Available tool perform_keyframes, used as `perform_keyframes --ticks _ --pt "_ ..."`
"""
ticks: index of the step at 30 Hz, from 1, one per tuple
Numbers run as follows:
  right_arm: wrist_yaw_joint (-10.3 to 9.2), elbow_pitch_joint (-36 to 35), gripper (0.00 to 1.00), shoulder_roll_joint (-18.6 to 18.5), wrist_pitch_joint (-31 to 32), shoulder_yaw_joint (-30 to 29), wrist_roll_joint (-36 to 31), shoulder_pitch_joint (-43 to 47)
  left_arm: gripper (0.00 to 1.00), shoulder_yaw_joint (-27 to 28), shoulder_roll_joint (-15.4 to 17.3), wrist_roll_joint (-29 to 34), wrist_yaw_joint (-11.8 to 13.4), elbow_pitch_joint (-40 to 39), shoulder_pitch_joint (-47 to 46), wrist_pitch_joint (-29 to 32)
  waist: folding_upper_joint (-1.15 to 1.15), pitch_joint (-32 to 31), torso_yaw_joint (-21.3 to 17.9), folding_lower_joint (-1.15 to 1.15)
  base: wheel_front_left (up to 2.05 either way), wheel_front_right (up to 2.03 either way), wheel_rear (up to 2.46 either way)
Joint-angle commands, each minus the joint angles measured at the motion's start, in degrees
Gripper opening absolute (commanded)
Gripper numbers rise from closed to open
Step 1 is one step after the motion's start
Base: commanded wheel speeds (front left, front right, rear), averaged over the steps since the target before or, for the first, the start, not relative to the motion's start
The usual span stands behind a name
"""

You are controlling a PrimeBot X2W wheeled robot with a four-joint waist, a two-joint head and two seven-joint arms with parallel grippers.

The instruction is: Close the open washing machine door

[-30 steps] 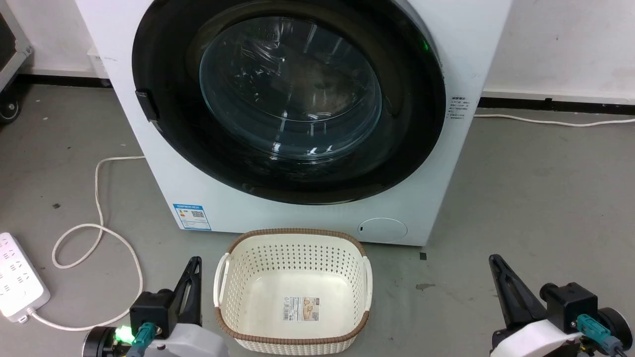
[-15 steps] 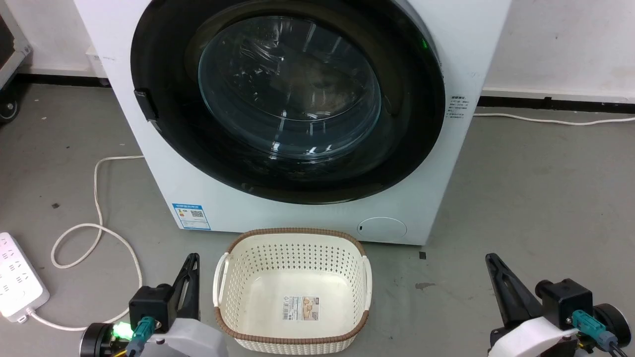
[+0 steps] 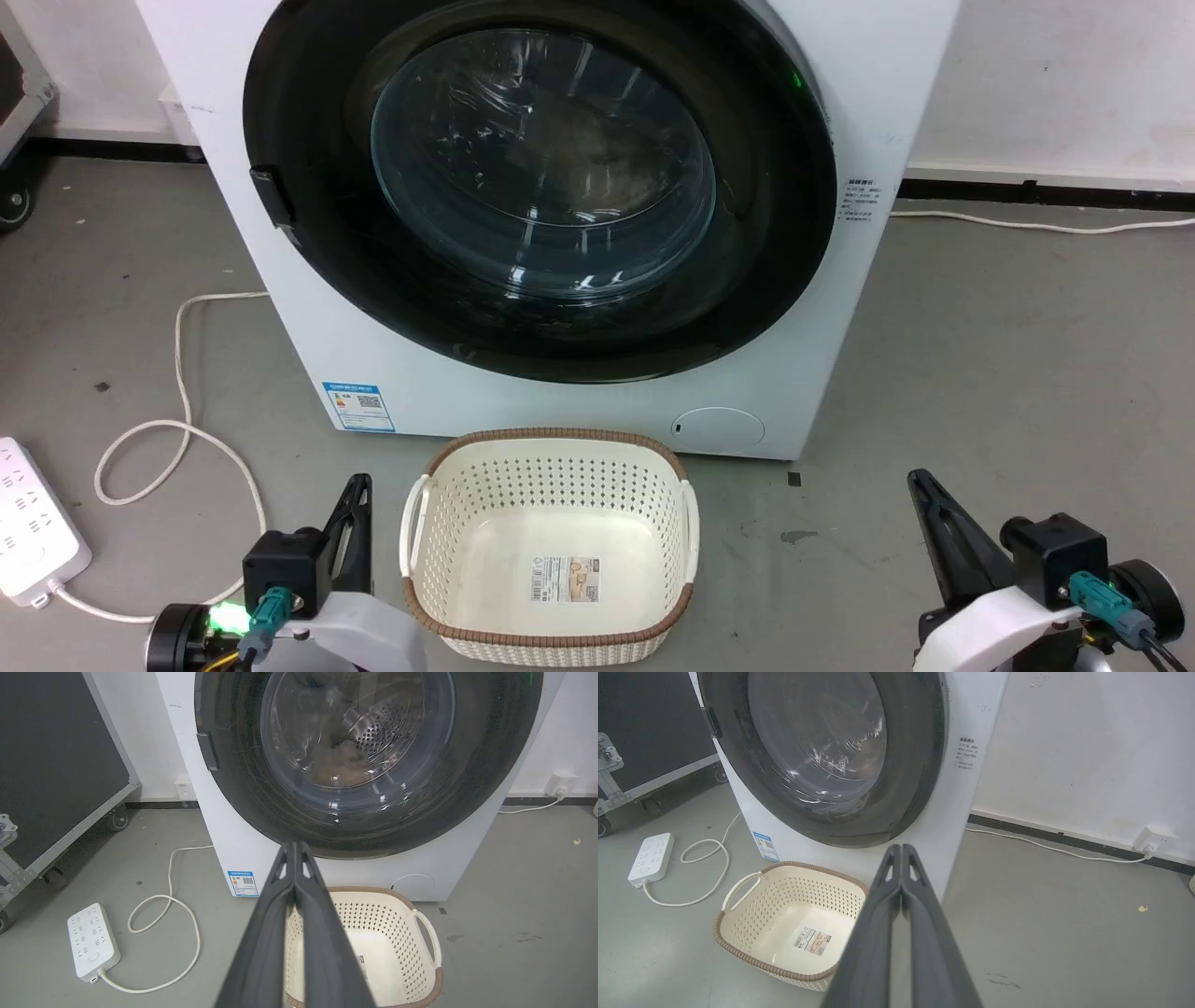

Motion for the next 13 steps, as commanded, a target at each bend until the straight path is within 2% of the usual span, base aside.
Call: perform_keyframes --ticks 1,13 --pt "-0.04 -0.46 0.00 0.29 0.19 0.04 -0.44 -0.82 0.00 0.13 -0.01 0.16 0.17 -0.35 -0.95 0.03 0.00 0.00 0.00 0.00 0.00 0.00 0.00" --pt "-0.04 -0.46 0.00 0.29 0.19 0.04 -0.44 -0.82 0.00 0.13 -0.01 0.16 0.17 -0.35 -0.95 0.03 0.00 0.00 0.00 0.00 0.00 0.00 0.00"
